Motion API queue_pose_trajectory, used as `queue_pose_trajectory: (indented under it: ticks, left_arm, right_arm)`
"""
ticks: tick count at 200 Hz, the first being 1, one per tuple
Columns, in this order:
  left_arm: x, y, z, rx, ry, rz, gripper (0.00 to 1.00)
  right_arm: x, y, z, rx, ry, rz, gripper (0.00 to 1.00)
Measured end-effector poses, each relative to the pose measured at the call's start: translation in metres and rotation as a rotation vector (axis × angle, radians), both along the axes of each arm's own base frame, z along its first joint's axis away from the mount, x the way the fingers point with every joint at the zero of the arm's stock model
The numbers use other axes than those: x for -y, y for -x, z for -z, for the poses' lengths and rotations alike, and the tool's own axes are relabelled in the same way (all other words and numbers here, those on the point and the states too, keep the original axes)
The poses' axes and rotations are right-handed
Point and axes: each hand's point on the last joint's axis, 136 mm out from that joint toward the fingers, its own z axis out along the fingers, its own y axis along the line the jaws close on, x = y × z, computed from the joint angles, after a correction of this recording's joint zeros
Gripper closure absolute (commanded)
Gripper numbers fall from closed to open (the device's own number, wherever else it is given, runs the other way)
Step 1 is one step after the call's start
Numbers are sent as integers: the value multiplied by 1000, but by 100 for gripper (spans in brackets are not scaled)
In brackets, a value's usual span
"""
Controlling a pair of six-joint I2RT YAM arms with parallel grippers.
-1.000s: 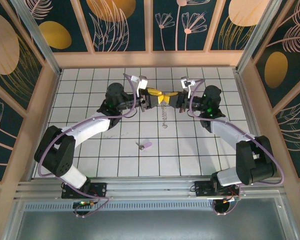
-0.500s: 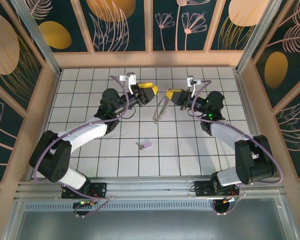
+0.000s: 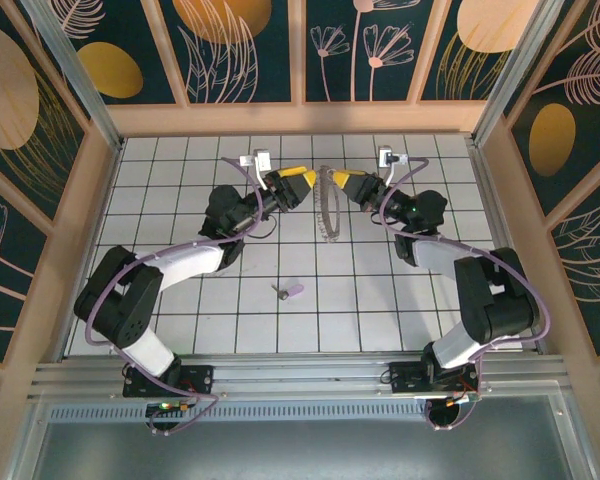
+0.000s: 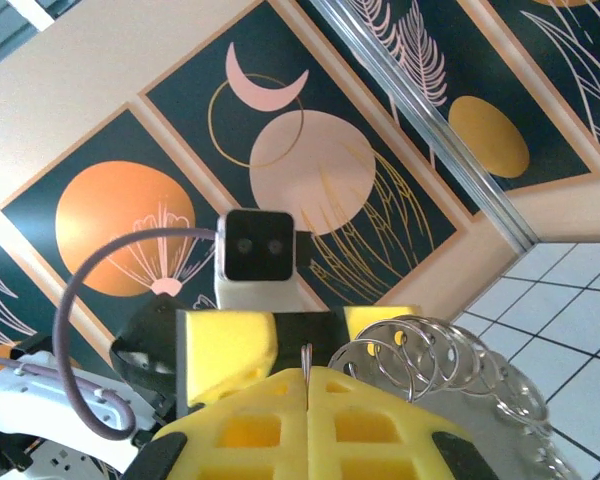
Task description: Put the keys on the keyring
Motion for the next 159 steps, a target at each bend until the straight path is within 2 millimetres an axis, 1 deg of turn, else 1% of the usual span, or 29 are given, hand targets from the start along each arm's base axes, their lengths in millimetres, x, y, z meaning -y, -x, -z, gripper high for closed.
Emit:
queue_pose_trajectory:
  ticks: [17, 38, 64, 116, 159]
  left_arm:
    - [1, 0, 2, -13, 19, 10, 44]
    - [0, 2, -1, -14, 48, 23, 49]
    - [0, 6, -6, -8, 68, 43, 54]
    - [5, 15, -7, -7, 68, 102, 57]
    - [7, 19, -7, -10, 73, 136, 58]
  right_arm:
    - [0, -1, 2, -12, -19, -8, 100]
    - [0, -4, 3, -34, -36, -10, 100]
    - [1, -4, 0, -34, -55, -4, 100]
    - [-7, 1, 2, -49, -74, -4, 100]
    - [-8, 1, 2, -49, -77, -4, 100]
